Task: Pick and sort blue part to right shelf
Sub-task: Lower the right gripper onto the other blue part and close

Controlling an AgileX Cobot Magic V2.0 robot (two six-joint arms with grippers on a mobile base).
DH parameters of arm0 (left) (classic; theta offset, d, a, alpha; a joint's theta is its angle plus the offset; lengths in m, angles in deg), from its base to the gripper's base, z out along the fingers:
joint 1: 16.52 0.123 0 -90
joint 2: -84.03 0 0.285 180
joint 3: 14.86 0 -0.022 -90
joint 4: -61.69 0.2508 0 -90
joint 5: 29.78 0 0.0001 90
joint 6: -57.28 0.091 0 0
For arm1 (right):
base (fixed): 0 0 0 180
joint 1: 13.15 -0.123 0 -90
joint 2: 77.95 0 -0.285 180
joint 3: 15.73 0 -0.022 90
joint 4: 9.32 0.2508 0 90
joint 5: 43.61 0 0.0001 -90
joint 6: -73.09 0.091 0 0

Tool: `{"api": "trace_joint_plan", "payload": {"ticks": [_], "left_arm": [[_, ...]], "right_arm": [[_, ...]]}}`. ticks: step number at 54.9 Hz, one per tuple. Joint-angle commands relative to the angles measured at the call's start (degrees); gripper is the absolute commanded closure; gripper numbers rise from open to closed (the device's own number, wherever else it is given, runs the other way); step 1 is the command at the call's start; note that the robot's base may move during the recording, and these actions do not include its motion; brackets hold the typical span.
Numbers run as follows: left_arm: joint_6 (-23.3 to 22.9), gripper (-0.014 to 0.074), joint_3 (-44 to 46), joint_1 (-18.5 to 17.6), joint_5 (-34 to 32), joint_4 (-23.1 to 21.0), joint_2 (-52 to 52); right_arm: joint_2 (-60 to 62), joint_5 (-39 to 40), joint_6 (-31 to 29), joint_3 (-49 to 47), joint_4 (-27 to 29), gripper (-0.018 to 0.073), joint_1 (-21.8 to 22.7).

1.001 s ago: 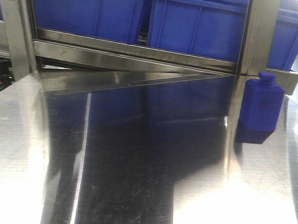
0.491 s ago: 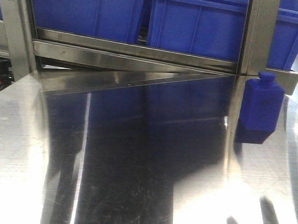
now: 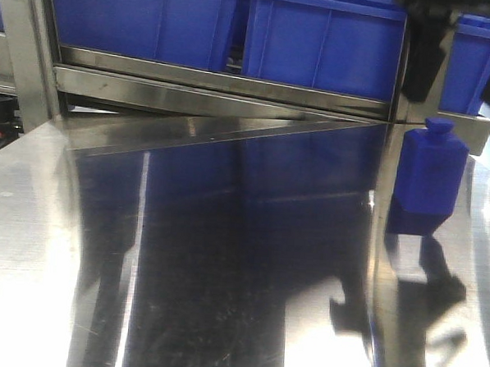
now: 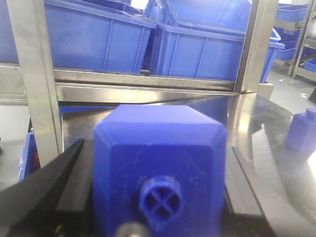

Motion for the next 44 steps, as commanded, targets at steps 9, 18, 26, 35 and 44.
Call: {"api": "trace_joint_plan", "payload": {"ticks": [9,18,26,35,44], "left_arm": [[-0.44,0.0242,1.65,-0.16,-5.69,1.64,0.65],[-0.44,0.0242,1.65,-0.16,-5.94,2.66,0.65],[-0.44,0.0242,1.65,-0.16,-5.94,2.9,0.65],[-0.44,0.0242,1.65,-0.16,-5.94,2.9,0.65],[-0.44,0.0242,1.65,-0.16,-5.94,2.9,0.65]], "right_arm": [[-3.97,4.93,0.4,-2.04,-1.93,-0.0052,0.03],[-7.07,6.97,0.4,-2.04,-3.52,-0.0048,0.03],[-9.54,6.9,0.34,-2.04,-3.52,-0.0047,0.03],[-10.61,6.23,0.08,-2.04,-3.52,0.0083,0.03],[-10.47,5.52,0.04,-2.04,-3.21,0.0358,0.03]]}}
